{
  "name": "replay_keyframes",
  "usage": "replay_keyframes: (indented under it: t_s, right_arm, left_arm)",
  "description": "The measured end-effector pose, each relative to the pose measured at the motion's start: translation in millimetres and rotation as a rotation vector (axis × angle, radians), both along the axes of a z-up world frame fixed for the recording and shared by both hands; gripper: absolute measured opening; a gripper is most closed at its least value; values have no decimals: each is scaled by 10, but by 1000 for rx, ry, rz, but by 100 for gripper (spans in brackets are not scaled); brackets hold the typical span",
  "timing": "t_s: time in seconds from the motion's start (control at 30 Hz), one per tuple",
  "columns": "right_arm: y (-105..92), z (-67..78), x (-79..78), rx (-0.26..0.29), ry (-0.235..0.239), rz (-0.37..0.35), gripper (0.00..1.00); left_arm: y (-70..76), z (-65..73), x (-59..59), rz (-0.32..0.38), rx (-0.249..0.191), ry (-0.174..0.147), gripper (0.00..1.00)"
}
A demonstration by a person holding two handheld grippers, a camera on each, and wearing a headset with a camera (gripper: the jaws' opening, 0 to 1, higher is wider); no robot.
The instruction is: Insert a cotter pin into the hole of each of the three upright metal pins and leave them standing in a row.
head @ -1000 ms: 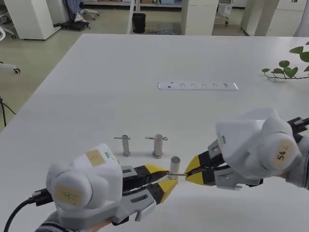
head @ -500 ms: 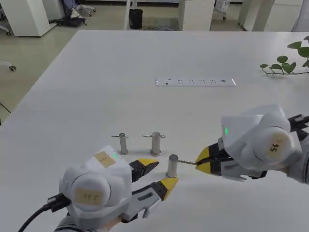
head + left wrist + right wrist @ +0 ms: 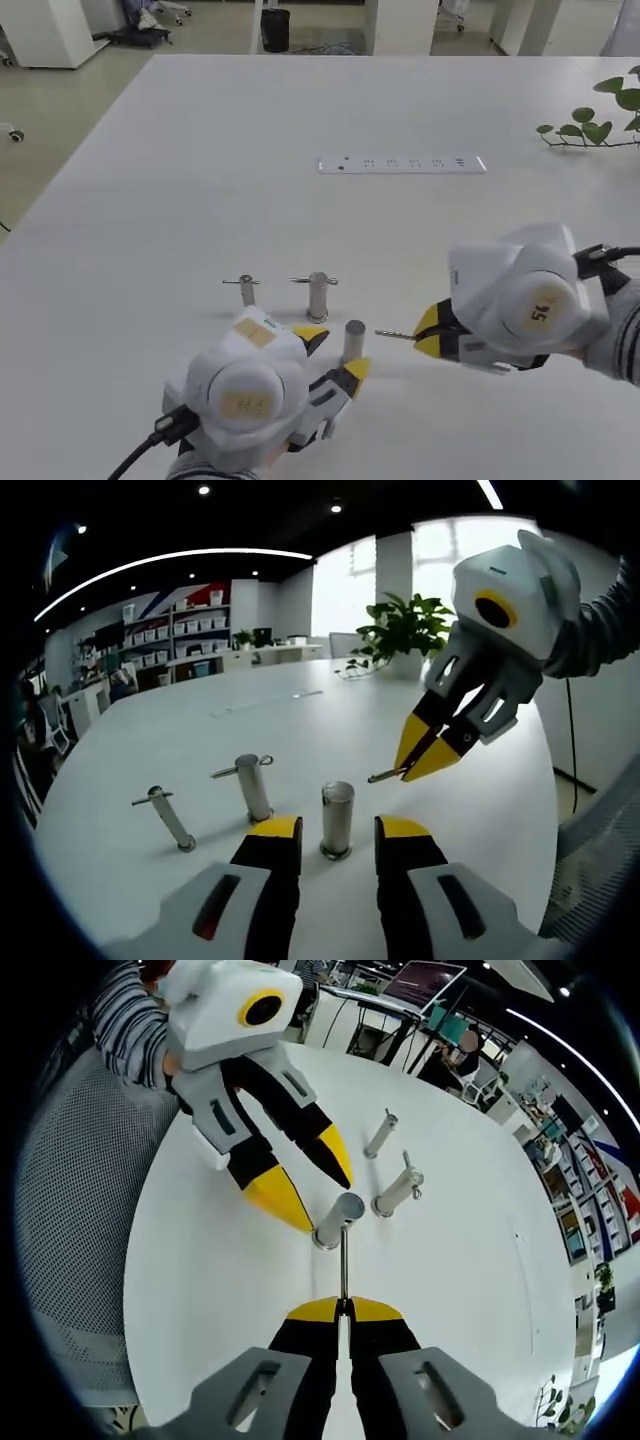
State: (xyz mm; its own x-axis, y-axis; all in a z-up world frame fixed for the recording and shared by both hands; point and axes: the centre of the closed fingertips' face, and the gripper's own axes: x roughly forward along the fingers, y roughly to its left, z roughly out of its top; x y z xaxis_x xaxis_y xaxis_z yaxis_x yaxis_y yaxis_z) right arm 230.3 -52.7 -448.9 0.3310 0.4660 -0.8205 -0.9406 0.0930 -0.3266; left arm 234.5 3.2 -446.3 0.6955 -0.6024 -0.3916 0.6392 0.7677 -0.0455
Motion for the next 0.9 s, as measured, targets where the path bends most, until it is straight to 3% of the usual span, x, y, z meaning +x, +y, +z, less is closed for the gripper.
replay_keyframes:
  t_s: [0.2,0.27,0.47,0.77,0.9]
  right_arm:
    - [38,-49,0,11,20,-17,0]
    - [54,-68,9,14,25,-27,0]
    - [74,-91,29,21,33,-46,0]
    - [91,-100,37,24,42,-44,0]
    - [97,-100,39,16,46,-43,0]
  left_arm:
    - [-33,-101,67,21,-4,32,24]
    - [-38,-143,79,20,20,36,22]
    - [-94,-231,110,15,30,54,19]
    - [-136,-317,133,18,64,65,12]
    - [-130,-333,140,21,92,51,10]
